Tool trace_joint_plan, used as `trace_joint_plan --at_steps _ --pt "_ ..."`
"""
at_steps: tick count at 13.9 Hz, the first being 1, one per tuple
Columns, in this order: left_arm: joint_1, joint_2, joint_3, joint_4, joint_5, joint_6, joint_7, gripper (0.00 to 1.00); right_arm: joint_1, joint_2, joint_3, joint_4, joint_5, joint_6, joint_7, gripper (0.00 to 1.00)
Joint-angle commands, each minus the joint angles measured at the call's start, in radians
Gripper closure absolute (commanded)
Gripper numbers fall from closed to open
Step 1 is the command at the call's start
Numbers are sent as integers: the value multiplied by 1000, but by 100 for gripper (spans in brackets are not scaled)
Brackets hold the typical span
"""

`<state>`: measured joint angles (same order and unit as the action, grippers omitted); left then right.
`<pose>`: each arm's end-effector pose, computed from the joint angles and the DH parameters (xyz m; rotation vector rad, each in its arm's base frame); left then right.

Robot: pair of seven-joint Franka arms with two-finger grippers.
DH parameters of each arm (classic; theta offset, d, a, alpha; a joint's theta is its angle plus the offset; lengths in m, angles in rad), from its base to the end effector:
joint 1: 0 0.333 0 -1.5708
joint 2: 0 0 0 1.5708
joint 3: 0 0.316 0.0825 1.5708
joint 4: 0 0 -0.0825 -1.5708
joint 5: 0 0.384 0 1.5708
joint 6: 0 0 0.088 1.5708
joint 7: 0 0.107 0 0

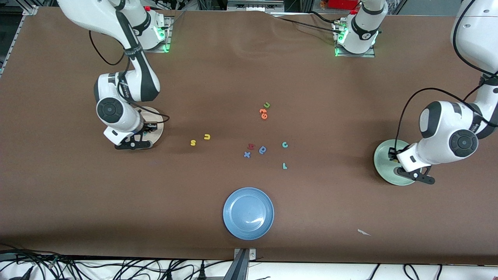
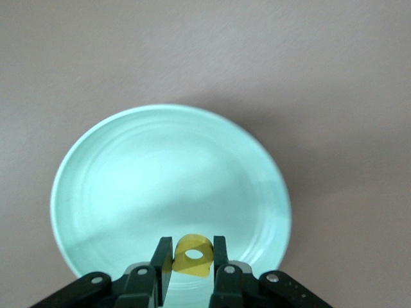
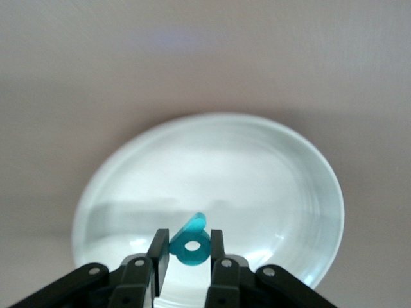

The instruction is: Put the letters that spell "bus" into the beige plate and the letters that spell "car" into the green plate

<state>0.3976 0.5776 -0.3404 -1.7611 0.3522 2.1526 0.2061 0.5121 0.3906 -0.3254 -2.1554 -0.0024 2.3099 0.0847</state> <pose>0.6427 0.0679 0.2418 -3.0191 0.4980 0.2299 0.5346 0.0981 0.2086 2.9689 0.1686 -0.2943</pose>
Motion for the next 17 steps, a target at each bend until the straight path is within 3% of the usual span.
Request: trace_joint_plan --at_steps 1,2,5,8,10,11,13,17 --pt "14 28 -14 -1 77 10 7 25 11 -29 -1 -49 1 37 -13 4" --pt "11 25 -16 0 77 9 1 0 11 -39 0 -28 2 25 -8 1" --pt "-23 15 -40 21 39 0 -54 0 19 -53 25 72 21 -33 77 1" --pt "-130 18 -81 20 -42 0 -280 0 19 16 113 188 28 -15 272 2" --pt "-233 24 -83 22 -70 0 -464 0 19 106 166 282 53 -7 343 11" --pt "-273 27 -83 22 -88 6 -538 0 25 134 186 299 71 3 368 31" --pt "-340 33 -83 22 -124 21 -637 0 39 177 204 295 107 81 412 51" --pt "-472 80 -81 6 -127 176 -885 0 55 211 206 287 108 132 415 55"
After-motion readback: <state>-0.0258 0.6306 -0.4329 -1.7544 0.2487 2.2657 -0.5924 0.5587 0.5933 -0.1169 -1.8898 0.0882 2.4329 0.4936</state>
